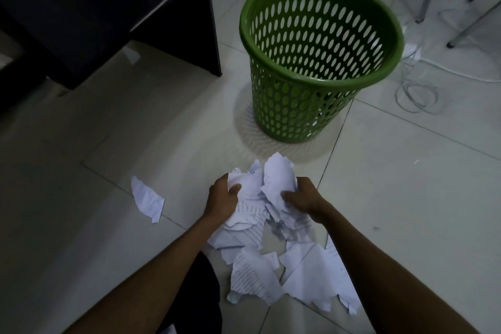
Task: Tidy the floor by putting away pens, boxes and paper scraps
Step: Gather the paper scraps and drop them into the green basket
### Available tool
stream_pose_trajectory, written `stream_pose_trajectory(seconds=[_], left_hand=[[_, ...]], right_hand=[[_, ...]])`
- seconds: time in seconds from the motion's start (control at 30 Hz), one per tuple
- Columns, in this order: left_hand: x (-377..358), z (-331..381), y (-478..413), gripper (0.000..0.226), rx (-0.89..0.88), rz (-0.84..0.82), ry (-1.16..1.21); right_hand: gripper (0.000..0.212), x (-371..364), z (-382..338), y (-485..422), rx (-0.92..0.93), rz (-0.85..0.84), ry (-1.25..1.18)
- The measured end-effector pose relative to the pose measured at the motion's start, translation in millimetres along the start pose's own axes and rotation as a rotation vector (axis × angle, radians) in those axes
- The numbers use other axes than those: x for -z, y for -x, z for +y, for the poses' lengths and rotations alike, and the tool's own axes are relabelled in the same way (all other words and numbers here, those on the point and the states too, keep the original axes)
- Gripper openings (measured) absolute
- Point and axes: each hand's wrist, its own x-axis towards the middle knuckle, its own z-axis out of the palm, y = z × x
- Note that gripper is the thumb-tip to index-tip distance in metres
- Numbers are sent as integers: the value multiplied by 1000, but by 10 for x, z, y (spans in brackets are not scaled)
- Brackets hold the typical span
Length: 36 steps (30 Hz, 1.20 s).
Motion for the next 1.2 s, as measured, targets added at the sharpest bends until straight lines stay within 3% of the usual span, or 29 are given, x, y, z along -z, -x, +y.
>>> stream_pose_trajectory(seconds=[0.27, 0.47, 0.77, 0.9, 1.03, 1.2], left_hand=[[277, 457, 197, 43, -131, 122, 63], [434, 850, 252, 46, -193, 194, 58], [633, 1453, 302, 36, -321, 300, 96], [719, 1687, 312, 30, -389, 314, 107], [730, 1771, 362, 40, -390, 287, 61], [773, 1836, 378, 42, -371, 293, 109]], right_hand=[[19, 309, -443, 253, 102, 68, -203], [13, 457, -646, 393, 139, 153, -262], [15, 802, -1046, 522, 257, 359, -301], [17, 944, -1136, 591, 283, 328, -289], [12, 1032, -1124, 672, 273, 280, -319], [23, 1116, -1219, 753, 302, 301, -386]])
